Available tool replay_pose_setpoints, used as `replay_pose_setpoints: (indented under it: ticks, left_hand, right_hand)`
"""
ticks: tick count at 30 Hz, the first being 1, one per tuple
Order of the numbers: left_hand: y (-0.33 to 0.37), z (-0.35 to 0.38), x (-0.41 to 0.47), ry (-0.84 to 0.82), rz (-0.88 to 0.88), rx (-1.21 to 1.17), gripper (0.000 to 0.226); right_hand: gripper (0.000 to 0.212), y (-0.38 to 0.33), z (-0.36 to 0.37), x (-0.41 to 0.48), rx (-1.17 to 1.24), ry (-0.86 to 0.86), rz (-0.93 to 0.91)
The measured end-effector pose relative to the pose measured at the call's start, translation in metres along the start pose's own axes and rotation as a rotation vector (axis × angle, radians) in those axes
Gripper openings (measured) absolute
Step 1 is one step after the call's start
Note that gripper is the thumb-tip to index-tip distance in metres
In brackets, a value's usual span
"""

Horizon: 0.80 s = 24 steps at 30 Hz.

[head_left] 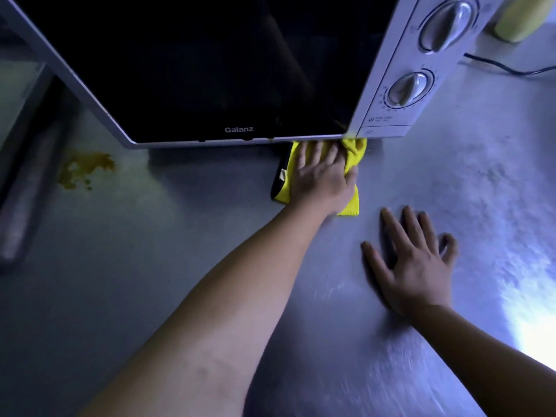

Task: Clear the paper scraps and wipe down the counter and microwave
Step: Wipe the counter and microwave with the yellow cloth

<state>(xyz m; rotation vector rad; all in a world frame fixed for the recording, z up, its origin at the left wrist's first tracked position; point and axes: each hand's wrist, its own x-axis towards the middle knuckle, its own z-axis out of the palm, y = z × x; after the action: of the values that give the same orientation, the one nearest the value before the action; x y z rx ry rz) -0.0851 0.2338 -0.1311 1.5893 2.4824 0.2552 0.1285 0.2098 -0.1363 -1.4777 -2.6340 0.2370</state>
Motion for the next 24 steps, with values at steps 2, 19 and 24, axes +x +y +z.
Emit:
replay_pose_setpoints:
  ticks: [2,19,24]
  left_hand:
    - [0.001,0.002,-0.013,-0.050,0.166,0.025,0.061]
    - [-0.011,-0.038,-0.222,0.018,-0.278,-1.183,0.033]
    - [-0.041,-0.079,-0.205,0.198,-0.824,-2.243,0.049]
  right_hand:
    - [0.074,-0.001,-0.001,0.000,0.005,-0.002,0.006]
    - [0.065,-0.001,-0.007,0.000,0.094,0.001,0.026]
    - [0.066,-0.002,-0.010,0.000,0.073,-0.027,0.030]
